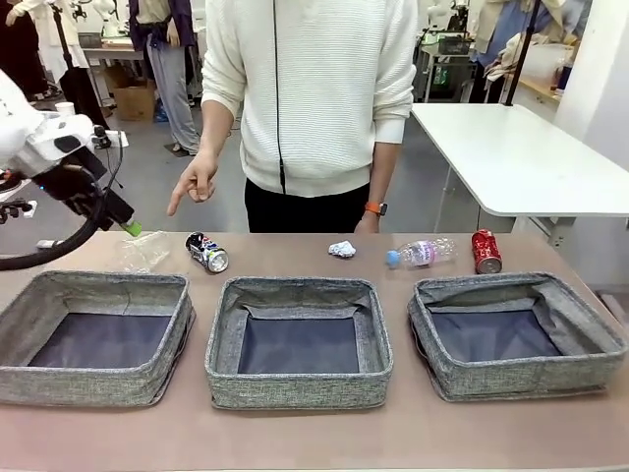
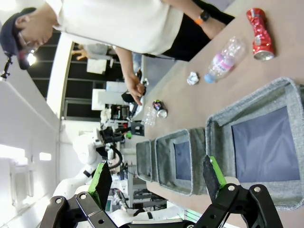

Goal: Sort the waste into the appropriate baskets.
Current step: Pick up the waste item pointed out by the person.

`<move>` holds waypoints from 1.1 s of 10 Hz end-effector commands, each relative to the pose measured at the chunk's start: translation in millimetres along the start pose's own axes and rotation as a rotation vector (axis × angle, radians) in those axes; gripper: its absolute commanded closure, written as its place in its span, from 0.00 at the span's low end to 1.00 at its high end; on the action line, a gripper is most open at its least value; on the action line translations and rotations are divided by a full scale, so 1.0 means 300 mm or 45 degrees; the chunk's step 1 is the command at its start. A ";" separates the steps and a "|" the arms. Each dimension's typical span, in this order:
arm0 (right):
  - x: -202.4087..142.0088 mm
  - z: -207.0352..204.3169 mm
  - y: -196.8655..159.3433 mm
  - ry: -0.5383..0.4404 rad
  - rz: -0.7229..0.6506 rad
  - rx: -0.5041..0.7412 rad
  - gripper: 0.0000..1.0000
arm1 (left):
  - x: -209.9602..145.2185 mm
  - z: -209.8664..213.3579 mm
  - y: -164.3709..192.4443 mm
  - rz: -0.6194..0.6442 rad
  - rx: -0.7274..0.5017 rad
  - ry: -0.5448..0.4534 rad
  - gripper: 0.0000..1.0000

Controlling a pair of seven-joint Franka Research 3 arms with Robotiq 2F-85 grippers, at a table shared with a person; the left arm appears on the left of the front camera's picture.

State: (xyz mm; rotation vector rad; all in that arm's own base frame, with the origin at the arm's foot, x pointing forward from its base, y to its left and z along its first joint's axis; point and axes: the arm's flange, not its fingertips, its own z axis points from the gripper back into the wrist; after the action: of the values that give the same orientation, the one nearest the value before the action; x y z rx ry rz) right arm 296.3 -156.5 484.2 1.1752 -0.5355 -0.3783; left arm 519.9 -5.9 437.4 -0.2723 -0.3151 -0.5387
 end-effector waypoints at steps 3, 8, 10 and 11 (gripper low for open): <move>0.010 -0.005 0.001 -0.011 0.033 0.034 0.00 | 0.150 -0.139 0.147 0.047 0.030 0.195 0.00; 0.010 -0.005 0.001 -0.011 0.033 0.034 0.00 | 0.131 -0.333 0.267 0.021 0.000 0.253 0.00; 0.010 -0.005 0.001 -0.011 0.033 0.034 0.00 | 0.114 -0.373 0.283 0.033 -0.020 0.273 0.00; 0.010 -0.005 0.001 -0.011 0.033 0.034 0.00 | 0.109 -0.381 0.288 0.035 -0.025 0.282 0.00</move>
State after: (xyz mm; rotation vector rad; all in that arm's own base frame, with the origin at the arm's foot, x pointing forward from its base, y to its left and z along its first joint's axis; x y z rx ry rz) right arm 296.0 -156.8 484.0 1.1768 -0.5347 -0.3775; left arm 613.9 7.4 326.1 -0.2393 -0.0973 -0.5244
